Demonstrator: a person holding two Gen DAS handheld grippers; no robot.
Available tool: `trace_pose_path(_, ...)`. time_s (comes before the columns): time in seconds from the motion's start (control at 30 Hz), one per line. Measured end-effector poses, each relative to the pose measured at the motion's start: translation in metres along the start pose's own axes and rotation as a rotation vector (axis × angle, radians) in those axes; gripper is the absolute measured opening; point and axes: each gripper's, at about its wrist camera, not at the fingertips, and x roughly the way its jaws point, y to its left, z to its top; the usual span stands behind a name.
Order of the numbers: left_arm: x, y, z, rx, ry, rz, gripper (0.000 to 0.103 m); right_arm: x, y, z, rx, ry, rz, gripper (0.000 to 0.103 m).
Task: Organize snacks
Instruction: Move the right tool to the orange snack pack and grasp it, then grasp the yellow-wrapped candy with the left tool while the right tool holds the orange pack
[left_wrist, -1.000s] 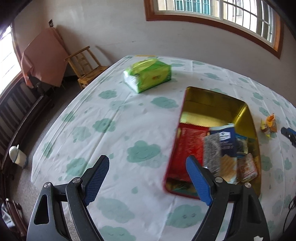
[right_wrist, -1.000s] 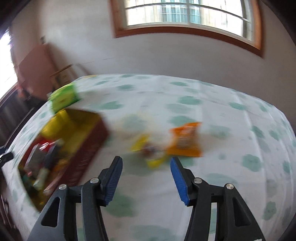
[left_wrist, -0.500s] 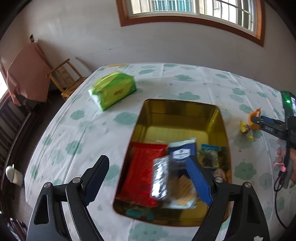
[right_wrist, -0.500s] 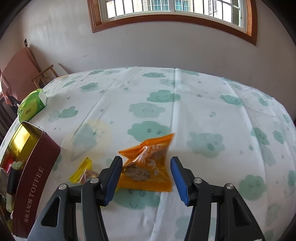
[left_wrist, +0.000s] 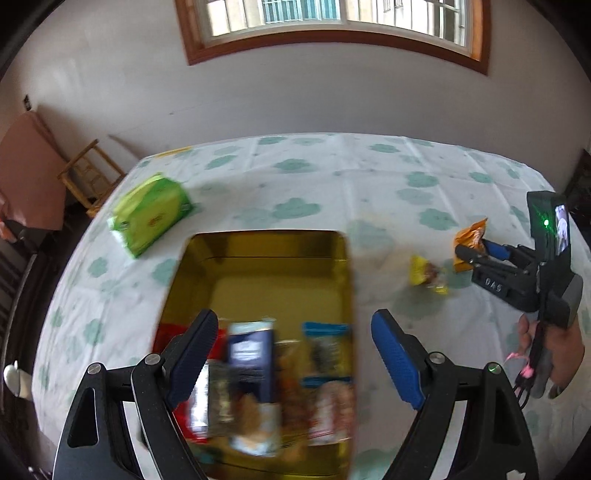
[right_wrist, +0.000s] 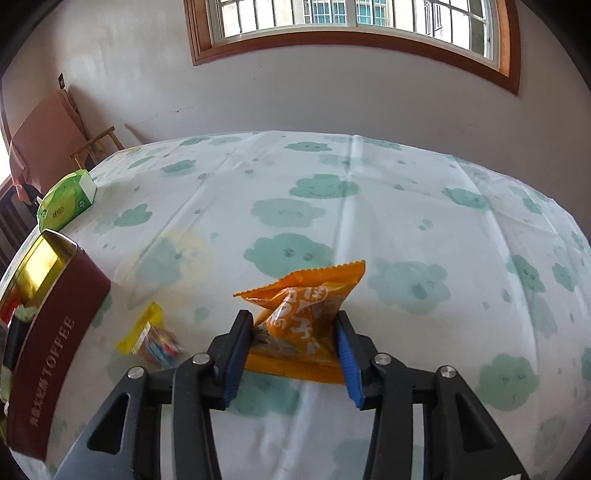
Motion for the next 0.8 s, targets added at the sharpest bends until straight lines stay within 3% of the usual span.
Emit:
trace_pose_path(0.33, 0.031, -0.073, 0.019, -0.026, 0.064, -0.162, 0.083, -0.04, -0.066, -0.038, 0.096, -0.009, -0.106, 0.044)
trace_pose_path(0.63, 0.065, -0.097, 0.026, -0.066, 0.136, -0.129, 0.077, -0.063, -0.113, -0.06, 0.174, -0.01, -0.175, 0.044)
trace_pose_path(0.8, 0.077, -0.101, 0.029, -0.085, 0.168, -0.119, 0.074, -0.063, -0.12, -0.061, 0.196, -0.009, -0.165, 0.044)
